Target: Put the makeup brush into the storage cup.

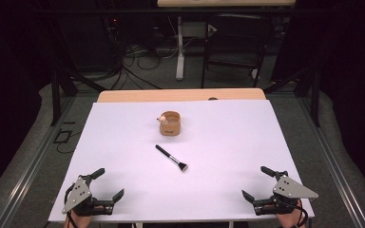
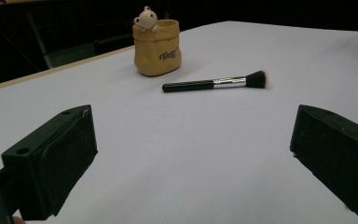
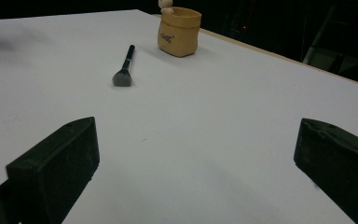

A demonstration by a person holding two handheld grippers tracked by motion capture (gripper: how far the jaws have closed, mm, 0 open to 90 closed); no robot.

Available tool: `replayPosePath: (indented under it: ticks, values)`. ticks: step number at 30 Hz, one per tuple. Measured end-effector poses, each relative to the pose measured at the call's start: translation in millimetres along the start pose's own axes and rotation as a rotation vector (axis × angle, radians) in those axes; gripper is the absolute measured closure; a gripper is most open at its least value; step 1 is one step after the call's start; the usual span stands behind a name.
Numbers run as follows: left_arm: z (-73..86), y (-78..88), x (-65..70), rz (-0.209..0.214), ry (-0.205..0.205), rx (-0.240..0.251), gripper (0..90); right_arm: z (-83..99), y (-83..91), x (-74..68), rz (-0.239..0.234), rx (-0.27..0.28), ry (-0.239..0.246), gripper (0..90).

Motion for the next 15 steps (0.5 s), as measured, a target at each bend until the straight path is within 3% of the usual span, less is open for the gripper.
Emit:
replayPosePath:
  ticks: [15]
  values:
    - [0.3, 0.9, 0.5, 0.000, -0.002, -0.003, 0.5, -1.5, -4.9, -1.1, -0.016, 0.007, 0.004, 0.0]
Point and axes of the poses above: each handheld gripper's, and its own axes: y roughly backward along the jaws, z roughly out of its underside, x roughly to its right, the point moved 9 cm from there along -y, roughly forward along the jaws, and after that the axes turned 1 degree about -y, right-handed, at the moved point
